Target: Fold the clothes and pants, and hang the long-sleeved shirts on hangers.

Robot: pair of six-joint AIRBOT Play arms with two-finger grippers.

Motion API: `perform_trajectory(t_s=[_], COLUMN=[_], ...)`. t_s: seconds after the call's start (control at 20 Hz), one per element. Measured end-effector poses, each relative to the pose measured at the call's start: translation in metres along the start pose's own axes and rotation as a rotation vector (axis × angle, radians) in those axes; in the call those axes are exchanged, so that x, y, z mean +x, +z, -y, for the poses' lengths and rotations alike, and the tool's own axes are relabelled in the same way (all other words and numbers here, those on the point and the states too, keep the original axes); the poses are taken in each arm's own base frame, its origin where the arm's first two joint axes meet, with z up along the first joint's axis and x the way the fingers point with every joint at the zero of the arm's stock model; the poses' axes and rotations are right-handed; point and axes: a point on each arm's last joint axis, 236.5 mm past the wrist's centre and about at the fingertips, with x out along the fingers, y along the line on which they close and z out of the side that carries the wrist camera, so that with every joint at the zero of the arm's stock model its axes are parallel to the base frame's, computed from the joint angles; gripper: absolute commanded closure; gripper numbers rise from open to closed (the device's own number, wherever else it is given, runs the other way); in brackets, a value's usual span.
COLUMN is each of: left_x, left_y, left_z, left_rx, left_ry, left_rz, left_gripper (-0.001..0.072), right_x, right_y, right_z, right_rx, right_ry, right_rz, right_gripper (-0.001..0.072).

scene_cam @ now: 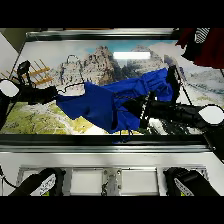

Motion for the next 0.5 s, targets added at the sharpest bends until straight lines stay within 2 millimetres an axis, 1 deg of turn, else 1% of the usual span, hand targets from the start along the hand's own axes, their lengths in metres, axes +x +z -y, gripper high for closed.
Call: perform_trajectory(t_s=[0.15, 0.35, 0.4, 0.5], left_x=[-0.009, -0.043, -0.054, -0.073], left_y=[0.004, 0.015, 0.014, 0.01], left_z=[0.003, 0.02, 0.027, 0.045], left_rx=[0.028, 0.096, 0.125, 0.186], left_ry=[-0.003, -0.018, -0.025, -0.046], left_rz=[-0.003, 0.003, -0.002, -0.003], left_gripper=[0.0697, 0.0697, 0.0697, 0.0697], right_x=[0.0, -0.001, -0.001, -0.001], right_y=[-0.012, -0.032, -0.032, -0.026], right_z=[0.005, 0.019, 0.023, 0.026], right_rx=[-0.005, 0.024, 0.027, 0.032], right_ry=[-0.012, -0.042, -0.05, -0.046], right_rz=[-0.034, -0.051, -0.033, 0.018], right_gripper=[0.0712, 0.0713, 0.0712, 0.0712])
